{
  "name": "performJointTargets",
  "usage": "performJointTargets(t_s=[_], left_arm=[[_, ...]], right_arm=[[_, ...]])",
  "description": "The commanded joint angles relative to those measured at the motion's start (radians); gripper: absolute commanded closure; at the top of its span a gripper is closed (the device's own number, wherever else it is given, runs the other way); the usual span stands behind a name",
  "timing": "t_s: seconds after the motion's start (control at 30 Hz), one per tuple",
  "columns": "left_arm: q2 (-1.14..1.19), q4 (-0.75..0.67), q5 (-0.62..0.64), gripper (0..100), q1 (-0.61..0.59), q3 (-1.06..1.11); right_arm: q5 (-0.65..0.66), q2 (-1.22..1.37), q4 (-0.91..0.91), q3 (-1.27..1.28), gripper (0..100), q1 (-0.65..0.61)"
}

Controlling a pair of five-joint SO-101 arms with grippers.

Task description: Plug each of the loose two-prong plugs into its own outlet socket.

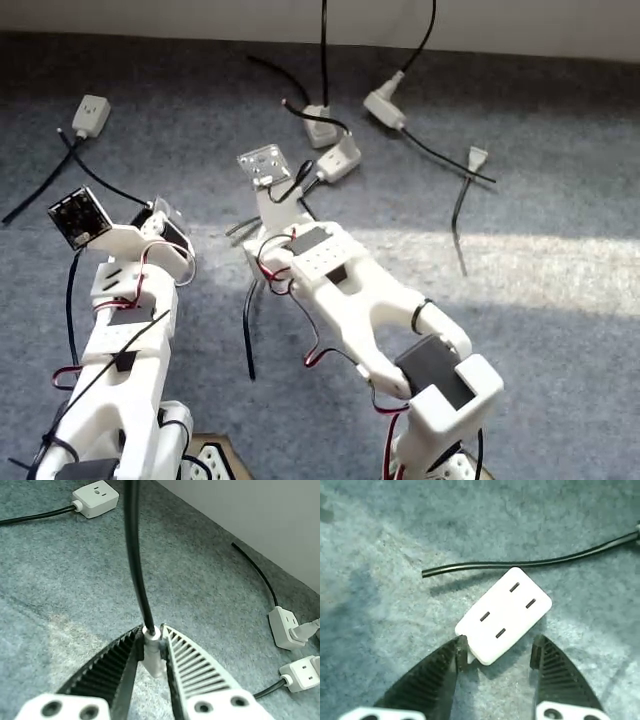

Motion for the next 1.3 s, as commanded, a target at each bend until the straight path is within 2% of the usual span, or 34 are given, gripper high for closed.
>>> performJointTargets(t_s=[0.0, 0.2, 0.37, 0.5, 0.63, 0.73, 1.13, 1.27], left_arm=[[0.001, -0.018, 0.002, 99, 0.015, -0.041], [-0.004, -0.018, 0.000, 99, 0.036, -0.041], [-0.004, -0.018, 0.000, 99, 0.038, -0.041], [-0.004, -0.018, 0.000, 99, 0.039, -0.041], [-0.004, -0.018, 0.000, 99, 0.041, -0.041], [-0.004, -0.020, 0.000, 99, 0.041, -0.041], [-0.002, -0.023, 0.000, 99, 0.042, -0.041], [-0.001, -0.023, 0.000, 99, 0.042, -0.041]], right_arm=[[-0.026, -0.001, -0.016, -0.102, 75.4, 0.015], [-0.107, 0.120, 0.002, -0.228, 74.5, 0.013], [-0.282, 0.312, 0.148, -0.452, 74.6, 0.012], [-0.296, 0.444, 0.271, -0.611, 74.8, 0.013], [-0.296, 0.472, 0.387, -0.717, 85.9, 0.021], [-0.301, 0.472, 0.437, -0.739, 94.4, 0.027], [-0.465, 0.470, 0.547, -0.743, 94.8, 0.186], [-0.526, 0.453, 0.573, -0.737, 99.2, 0.262]])
